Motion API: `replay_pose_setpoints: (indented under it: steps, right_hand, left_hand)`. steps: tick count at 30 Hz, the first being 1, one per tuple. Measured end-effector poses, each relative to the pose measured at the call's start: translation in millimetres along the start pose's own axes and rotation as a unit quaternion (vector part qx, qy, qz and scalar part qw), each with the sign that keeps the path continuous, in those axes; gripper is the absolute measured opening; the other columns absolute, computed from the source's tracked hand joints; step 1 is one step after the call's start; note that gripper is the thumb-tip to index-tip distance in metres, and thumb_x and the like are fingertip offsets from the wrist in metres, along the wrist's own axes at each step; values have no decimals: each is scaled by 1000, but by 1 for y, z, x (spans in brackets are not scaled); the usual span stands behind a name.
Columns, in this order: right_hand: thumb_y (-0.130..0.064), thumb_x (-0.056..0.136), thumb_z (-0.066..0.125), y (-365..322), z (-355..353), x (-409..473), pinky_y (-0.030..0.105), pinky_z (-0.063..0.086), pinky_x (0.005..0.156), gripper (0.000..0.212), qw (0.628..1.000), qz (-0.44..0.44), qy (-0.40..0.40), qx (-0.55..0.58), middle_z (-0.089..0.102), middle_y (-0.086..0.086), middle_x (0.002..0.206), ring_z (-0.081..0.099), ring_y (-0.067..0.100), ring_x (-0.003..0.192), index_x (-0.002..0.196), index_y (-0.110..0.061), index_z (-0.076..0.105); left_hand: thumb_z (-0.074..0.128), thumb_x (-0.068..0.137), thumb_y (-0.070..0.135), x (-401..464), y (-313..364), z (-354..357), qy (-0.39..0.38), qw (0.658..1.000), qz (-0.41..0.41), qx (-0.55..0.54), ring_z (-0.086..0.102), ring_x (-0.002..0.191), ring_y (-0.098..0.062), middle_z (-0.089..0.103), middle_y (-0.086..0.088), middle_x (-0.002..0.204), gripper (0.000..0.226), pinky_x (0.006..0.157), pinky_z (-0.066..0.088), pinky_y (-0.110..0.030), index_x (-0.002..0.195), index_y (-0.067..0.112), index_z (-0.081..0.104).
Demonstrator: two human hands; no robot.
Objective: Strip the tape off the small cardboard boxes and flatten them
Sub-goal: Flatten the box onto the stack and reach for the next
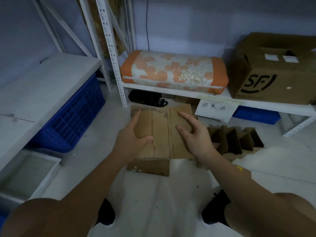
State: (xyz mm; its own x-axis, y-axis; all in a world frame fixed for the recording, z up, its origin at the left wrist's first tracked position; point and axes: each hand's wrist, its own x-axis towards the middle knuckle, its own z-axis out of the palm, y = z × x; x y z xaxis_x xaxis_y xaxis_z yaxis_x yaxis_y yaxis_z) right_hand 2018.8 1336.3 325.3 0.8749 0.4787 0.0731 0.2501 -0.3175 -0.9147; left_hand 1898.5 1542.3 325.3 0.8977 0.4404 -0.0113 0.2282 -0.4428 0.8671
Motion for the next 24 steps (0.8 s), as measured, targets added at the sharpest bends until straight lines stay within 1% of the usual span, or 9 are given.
replay_pose_setpoints:
  steps: [3,6,9,12,14,16,19,21,24]
  right_hand:
    - [-25,99,65,24,20,7,24,48,103,49,999,17,14,-41,48,-19,135,48,1,124,145,-37,52]
    - [-33,98,65,53,36,17,19,43,99,52,997,59,-5,-51,44,-17,140,43,4,125,146,-45,47]
    - [-37,94,70,85,49,27,33,49,98,64,988,138,-60,-19,38,-15,139,46,13,124,147,-53,39]
    - [-29,89,77,123,70,32,37,54,100,82,979,168,-113,-18,35,-15,138,48,13,122,154,-47,30]
    - [-26,87,79,149,86,37,39,56,99,84,974,199,-110,-16,39,-14,138,52,13,119,154,-46,31]
    - [-25,86,81,176,102,42,35,57,96,84,971,218,-100,-21,44,-12,137,55,14,116,153,-44,33]
    - [-23,85,81,218,126,49,32,57,94,85,966,240,-93,-34,49,-10,136,58,14,114,153,-43,34]
    - [-22,86,81,247,141,54,32,57,92,85,960,262,-93,-37,52,-7,135,59,14,110,153,-43,34]
    - [-22,86,81,287,163,64,31,57,93,84,954,282,-95,-44,57,-5,134,60,12,107,153,-41,36]
  left_hand:
    - [82,87,28,13,-22,13,-6,1000,-25,7,45,120,-5,45,12,141,103,95,34,-12,163,40,14]
    - [84,86,26,25,-52,21,-12,999,-49,-3,43,123,-3,40,16,136,102,82,31,6,162,39,18]
    - [85,85,21,41,-88,29,-18,996,-87,-23,43,124,-3,39,18,137,100,75,32,10,161,38,23]
    - [83,86,24,60,-128,42,-41,993,-113,6,39,126,-3,39,14,142,100,90,33,4,163,35,20]
    - [83,87,32,71,-157,54,-65,988,-134,37,43,132,-10,43,4,152,101,106,39,-18,163,35,16]
    - [79,89,41,83,-187,70,-90,981,-149,89,49,133,-23,46,-8,150,101,109,42,-34,164,37,11]
    - [70,97,39,98,-232,94,-135,969,-174,112,51,127,-28,38,-13,150,95,104,45,-35,163,40,2]
    - [68,100,31,106,-263,108,-165,962,-190,104,49,130,-27,30,-11,155,95,108,44,-34,163,41,-2]
    - [68,100,23,119,-305,128,-194,953,-207,104,46,134,-26,22,-10,160,99,105,39,-26,163,40,-6]
